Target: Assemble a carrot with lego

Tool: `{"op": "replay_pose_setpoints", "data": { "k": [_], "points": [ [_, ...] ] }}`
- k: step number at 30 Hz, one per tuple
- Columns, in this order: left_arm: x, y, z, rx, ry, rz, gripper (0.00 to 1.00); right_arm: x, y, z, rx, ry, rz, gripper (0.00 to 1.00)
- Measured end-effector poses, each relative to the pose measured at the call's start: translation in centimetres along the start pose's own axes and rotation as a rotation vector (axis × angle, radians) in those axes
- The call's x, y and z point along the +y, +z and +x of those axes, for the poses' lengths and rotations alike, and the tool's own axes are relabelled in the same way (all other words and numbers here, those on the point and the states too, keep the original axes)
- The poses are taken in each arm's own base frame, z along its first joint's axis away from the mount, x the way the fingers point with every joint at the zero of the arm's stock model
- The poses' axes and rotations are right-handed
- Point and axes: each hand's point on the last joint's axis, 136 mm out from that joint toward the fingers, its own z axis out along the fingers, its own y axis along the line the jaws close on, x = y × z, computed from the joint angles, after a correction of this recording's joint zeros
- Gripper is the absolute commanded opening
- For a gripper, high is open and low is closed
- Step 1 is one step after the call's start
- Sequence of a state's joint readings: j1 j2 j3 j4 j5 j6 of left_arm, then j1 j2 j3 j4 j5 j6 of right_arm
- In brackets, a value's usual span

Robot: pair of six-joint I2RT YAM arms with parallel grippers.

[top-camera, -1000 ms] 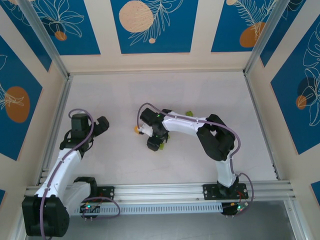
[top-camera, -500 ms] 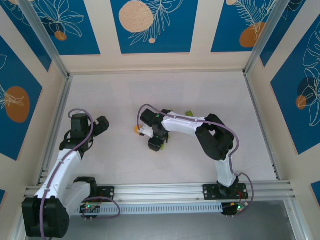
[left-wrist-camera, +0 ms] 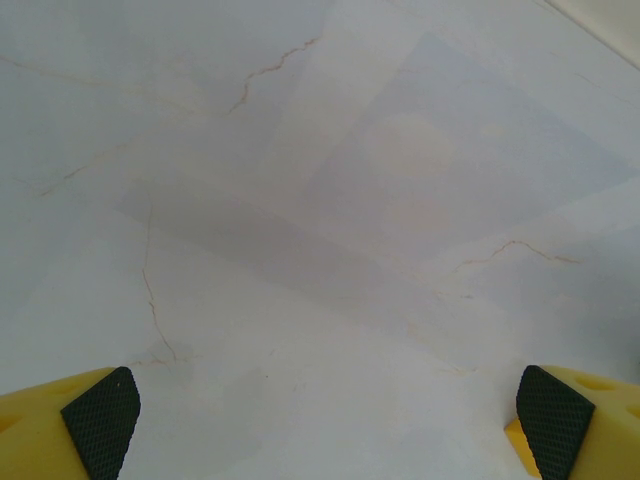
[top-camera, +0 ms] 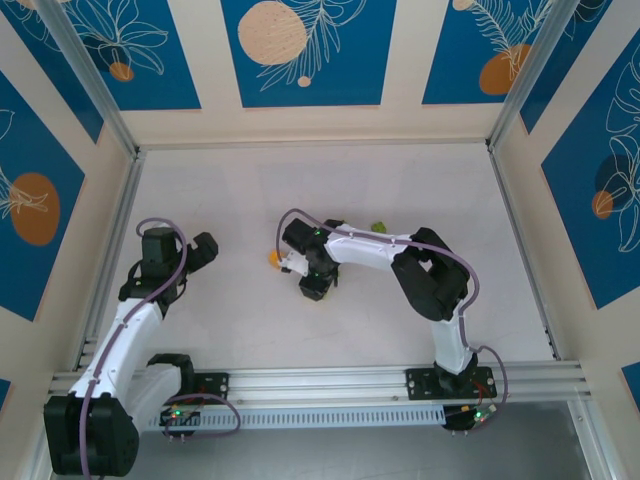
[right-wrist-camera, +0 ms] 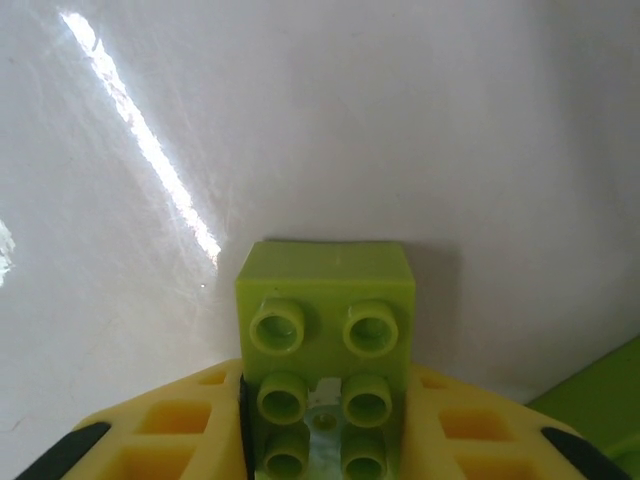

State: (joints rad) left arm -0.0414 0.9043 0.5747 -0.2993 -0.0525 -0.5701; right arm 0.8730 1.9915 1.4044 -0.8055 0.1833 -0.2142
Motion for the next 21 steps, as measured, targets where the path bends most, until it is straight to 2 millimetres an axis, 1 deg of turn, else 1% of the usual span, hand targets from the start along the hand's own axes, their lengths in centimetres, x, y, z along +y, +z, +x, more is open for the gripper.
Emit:
{"op": "replay_pose_setpoints", "data": {
  "k": [3,5,6,10,11,13,15,16,18,21],
  "points": [
    [0.0,0.0,0.0,0.0,0.0,0.0,0.99,-0.1,-0.8,-0.5,-0.01,0.05,0.002,0.28],
    [0.0,0.0,0.0,0.001,0.0,-0.001,0.99,-0.1,-2.2,-1.8,-0.039,0.081,0.009,0.27],
    [0.0,0.0,0.1,0.001,0.0,-0.001,0.99,-0.3,-3.0,-2.5,-0.059,0.095,0.018,0.27],
    [0.1,0.1,0.1,0.001,0.001,-0.001,0.99,-1.3,-7.7,-7.0,-0.183,0.132,0.061,0.27],
    [0.1,0.1,0.2,0.001,0.003,-0.001,0.99,-1.6,-8.5,-8.1,-0.21,0.135,0.069,0.27],
    [0.3,0.2,0.5,0.0,0.004,0.0,0.99,-2.0,-9.5,-9.7,-0.238,0.138,0.079,0.27],
    [0.6,0.2,0.9,0.0,0.005,0.0,0.99,-2.4,-9.3,-11.0,-0.241,0.137,0.081,0.27],
    [0.7,0.3,1.2,0.003,0.008,-0.002,0.99,-2.5,-8.8,-11.5,-0.231,0.137,0.078,0.27],
    [0.9,0.3,1.6,0.007,0.012,-0.005,0.99,-2.7,-7.6,-12.1,-0.201,0.138,0.073,0.27],
    [1.1,0.5,1.9,0.013,0.02,-0.008,0.99,-2.9,-5.7,-12.3,-0.146,0.139,0.061,0.27]
  ]
}}
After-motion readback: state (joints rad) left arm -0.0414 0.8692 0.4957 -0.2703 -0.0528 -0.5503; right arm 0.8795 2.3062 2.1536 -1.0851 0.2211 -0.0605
